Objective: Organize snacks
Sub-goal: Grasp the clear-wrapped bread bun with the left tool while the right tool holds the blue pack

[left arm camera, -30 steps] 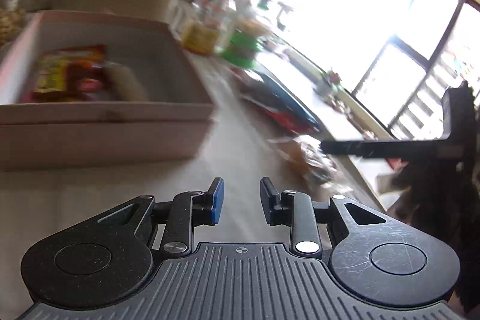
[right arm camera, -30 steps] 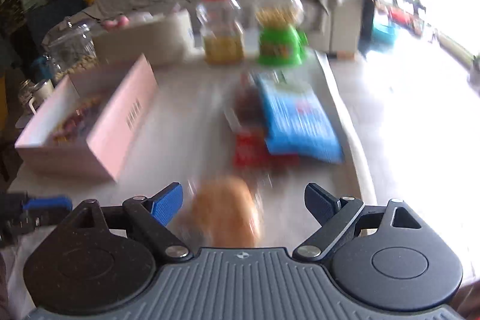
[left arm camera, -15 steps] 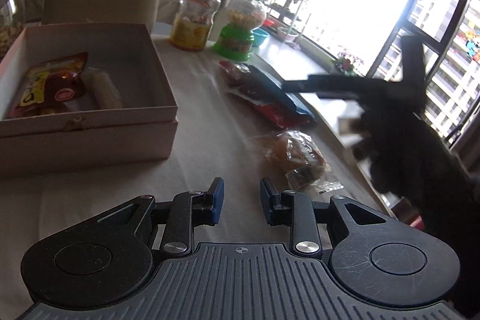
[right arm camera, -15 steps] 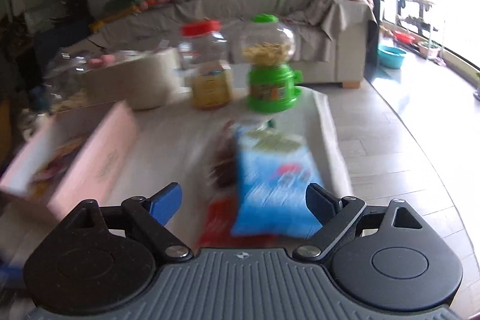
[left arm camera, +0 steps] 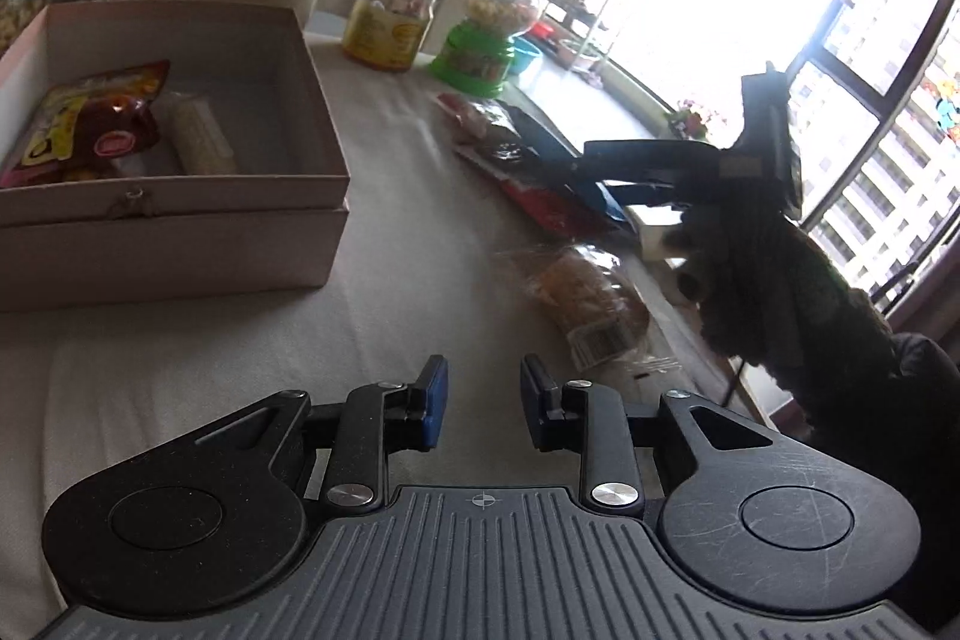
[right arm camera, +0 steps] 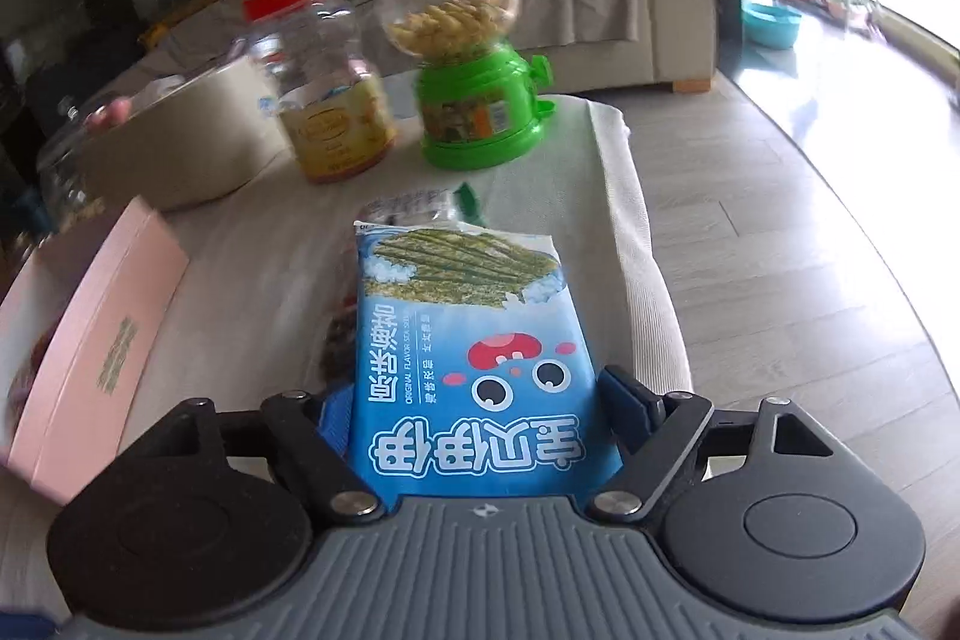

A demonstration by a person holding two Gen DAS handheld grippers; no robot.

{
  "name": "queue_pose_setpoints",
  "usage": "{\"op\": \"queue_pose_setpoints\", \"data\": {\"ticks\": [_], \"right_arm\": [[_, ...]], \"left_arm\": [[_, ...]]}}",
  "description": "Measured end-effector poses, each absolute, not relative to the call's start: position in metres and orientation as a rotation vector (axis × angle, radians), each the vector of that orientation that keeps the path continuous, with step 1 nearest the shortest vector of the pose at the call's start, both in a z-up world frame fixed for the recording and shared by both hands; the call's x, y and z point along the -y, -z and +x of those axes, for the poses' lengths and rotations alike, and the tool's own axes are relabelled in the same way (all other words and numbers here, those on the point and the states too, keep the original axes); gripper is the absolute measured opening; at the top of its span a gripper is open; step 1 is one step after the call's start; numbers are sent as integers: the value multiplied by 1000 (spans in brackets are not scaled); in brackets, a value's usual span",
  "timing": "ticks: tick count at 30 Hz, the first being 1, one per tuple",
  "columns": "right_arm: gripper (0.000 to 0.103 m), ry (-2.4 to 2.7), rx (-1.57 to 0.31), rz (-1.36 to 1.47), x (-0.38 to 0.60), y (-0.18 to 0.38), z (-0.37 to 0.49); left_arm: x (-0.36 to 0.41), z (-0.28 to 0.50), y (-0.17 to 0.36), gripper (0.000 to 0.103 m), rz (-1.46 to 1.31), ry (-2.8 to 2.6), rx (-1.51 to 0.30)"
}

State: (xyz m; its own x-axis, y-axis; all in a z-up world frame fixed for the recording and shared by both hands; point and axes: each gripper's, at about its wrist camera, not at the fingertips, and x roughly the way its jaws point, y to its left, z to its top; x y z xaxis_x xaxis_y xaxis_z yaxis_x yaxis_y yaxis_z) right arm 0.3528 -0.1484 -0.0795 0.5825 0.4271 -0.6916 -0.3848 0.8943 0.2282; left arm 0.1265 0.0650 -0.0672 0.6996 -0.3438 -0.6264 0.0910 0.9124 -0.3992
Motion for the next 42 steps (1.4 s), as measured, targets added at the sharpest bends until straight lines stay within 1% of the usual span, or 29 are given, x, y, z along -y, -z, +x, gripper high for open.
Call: {"op": "queue_pose_setpoints", "data": {"ticks": [7,11,15,19,23,27,30,34,36,39,42], "right_arm": [[79,-447,-699,-40,166,54,272],[79,-231,-624,-192,174,65,246],[79,-320,-723,-123,176,78,240],[79,-461,-728,-102,154,75,213],[79,-654,-781,-31,131,71,188],[80,-637,-727,-64,121,67,167],[84,-470,-682,-89,136,67,171],[86,-376,-758,-23,155,83,186],[88,-376,-737,-4,157,88,183],[88,-360,-725,-36,152,90,177],[90,-356,-723,-29,153,92,178]], "left_arm": [[-64,125,70,30,-365,276,-758],[-62,125,71,30,-375,279,-756],[-64,128,70,30,-407,260,-756],[-69,124,64,30,-396,227,-733],[-73,119,57,30,-373,208,-712],[-64,114,51,30,-251,160,-704],[-49,109,50,30,-152,147,-702],[-18,110,50,30,-25,211,-693],[-1,115,56,32,62,221,-718],[19,117,62,33,219,187,-695],[24,118,63,37,207,213,-700]]}}
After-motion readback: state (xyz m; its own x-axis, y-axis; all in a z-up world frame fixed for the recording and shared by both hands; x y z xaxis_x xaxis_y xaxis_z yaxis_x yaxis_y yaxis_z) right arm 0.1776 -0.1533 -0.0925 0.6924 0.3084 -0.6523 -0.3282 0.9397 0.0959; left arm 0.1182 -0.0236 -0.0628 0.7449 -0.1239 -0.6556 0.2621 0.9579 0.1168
